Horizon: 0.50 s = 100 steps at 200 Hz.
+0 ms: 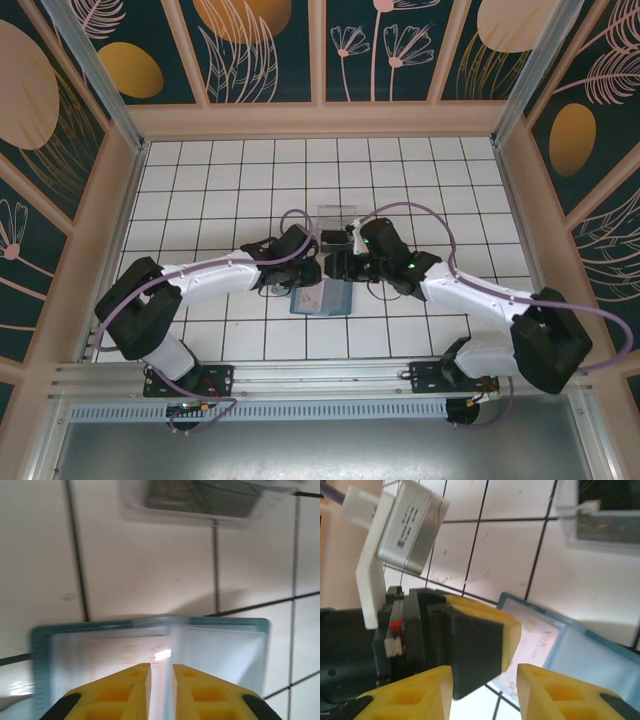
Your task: Take the credit cards out of the card holder
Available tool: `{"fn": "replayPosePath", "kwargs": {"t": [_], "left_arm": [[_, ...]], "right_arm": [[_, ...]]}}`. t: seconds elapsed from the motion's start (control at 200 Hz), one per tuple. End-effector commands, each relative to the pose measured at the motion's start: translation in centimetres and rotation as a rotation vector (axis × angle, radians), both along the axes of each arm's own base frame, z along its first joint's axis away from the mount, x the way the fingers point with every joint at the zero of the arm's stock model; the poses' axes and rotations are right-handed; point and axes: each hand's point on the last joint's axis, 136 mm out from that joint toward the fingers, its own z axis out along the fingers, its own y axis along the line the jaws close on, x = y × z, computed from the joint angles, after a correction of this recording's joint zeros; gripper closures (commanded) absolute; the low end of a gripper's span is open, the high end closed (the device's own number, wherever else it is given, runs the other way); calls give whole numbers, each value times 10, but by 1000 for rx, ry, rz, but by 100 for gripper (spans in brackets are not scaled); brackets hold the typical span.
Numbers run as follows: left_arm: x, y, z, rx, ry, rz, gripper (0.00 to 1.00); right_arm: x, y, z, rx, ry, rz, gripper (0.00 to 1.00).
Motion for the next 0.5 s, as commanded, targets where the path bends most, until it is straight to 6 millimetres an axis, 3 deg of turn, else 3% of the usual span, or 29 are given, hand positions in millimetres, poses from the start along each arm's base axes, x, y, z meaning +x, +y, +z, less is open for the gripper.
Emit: {"fn": "replayPosePath", "kwargs": {"t": [0.0,0.185,0.495], "left_arm": [[-4,30,-12,64,2,25,81],[-10,49,-25,79,18,39,81],[-14,43,-30,37,33,17,81]], "right_arm": [[-8,28,3,19,46,50,61],[-15,54,-16,-16,122,71,62],[-30,33,-62,-71,240,5,65]]}}
